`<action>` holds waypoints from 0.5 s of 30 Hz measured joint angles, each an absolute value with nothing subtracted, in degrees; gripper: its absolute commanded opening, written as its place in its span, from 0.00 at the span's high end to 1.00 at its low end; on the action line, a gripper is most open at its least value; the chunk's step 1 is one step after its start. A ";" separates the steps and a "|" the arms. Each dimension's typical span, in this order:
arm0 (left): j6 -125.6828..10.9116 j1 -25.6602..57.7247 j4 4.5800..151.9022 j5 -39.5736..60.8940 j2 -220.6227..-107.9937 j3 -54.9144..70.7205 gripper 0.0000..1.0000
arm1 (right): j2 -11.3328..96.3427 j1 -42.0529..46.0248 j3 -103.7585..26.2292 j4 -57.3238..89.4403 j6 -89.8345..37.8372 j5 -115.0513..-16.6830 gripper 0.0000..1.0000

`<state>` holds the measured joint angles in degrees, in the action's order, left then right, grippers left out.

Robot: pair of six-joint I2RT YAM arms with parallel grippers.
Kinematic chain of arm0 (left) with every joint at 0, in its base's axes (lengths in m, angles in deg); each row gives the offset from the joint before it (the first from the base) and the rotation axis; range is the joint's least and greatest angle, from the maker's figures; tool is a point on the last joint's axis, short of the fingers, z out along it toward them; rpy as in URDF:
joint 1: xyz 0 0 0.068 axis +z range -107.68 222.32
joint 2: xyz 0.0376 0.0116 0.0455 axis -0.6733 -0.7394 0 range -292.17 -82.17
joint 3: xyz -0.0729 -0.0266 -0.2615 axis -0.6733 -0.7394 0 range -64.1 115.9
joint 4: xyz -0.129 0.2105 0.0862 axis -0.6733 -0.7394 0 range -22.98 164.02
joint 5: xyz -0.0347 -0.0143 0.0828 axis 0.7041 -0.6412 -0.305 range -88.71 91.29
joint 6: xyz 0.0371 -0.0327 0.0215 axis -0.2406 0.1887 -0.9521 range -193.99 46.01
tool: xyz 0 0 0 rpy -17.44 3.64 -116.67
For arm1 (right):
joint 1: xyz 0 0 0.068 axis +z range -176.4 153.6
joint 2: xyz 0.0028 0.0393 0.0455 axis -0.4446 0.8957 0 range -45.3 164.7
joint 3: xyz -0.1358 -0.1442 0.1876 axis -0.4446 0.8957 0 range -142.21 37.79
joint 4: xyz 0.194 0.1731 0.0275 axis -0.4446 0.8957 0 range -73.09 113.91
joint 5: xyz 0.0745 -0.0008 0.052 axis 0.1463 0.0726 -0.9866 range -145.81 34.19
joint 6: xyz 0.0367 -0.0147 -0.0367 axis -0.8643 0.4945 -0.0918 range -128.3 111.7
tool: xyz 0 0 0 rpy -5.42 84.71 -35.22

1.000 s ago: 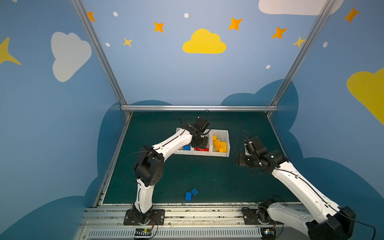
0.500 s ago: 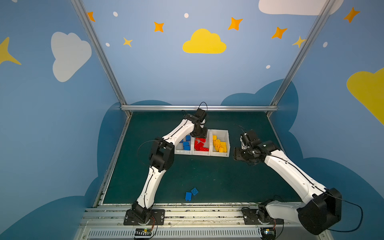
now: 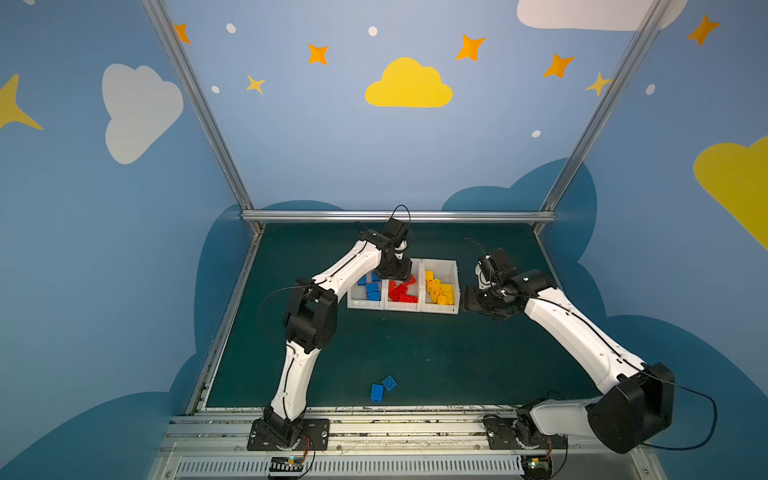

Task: Sort the legos into containers by color
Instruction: 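Carry the red brick with the left gripper into the red compartment, release, then withdraw the left gripper while the right gripper grasps a blue 2x2 brick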

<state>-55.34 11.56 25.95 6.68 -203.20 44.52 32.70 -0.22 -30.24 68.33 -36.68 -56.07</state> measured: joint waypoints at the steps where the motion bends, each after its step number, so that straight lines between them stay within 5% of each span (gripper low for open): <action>1: -55.12 11.56 27.04 6.63 -200.88 41.92 0.38 | 33.16 0.15 -30.24 68.33 -36.88 -56.81 0.35; 15: -48.80 14.71 37.68 3.05 -169.15 4.98 0.36 | 39.28 18.88 -29.59 68.20 -38.65 -58.75 0.34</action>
